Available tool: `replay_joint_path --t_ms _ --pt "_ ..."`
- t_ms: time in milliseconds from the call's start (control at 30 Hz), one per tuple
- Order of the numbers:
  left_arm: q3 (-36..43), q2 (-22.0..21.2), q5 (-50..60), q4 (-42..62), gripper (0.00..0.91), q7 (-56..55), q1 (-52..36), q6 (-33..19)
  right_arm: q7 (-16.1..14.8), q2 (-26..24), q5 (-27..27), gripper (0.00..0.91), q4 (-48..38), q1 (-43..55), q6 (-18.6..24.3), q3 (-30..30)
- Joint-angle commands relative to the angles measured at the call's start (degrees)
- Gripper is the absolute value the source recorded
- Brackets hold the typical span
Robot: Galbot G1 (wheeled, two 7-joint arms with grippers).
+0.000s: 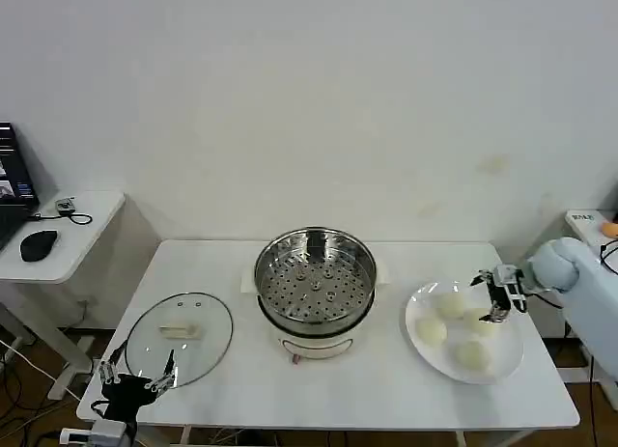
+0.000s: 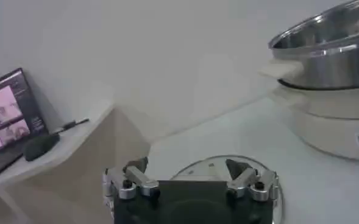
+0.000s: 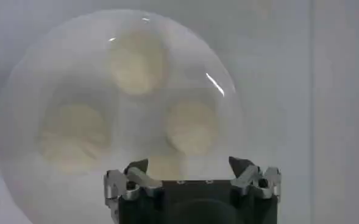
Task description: Take steamed baozi put them in steamer then cover it.
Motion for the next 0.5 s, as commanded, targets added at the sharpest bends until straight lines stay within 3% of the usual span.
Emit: replay_joint_path --t_ms 33,400,500 --pt "-0.2 0.0 0.2 0.1 0.907 0.2 0.0 -0.3 0.0 6.4 -2.6 0.907 -8.3 4.9 1.7 -5.1" --pt "-0.4 -0.2 1.3 0.2 0.907 0.9 0.6 -1.0 1.1 8.2 -4.4 0.907 -10.5 4.3 1.4 -5.5" --pt "-0.6 -0.1 1.3 0.2 0.907 0.8 0.6 -1.1 1.8 8.6 -4.6 0.867 -11.1 4.4 1.3 -5.5"
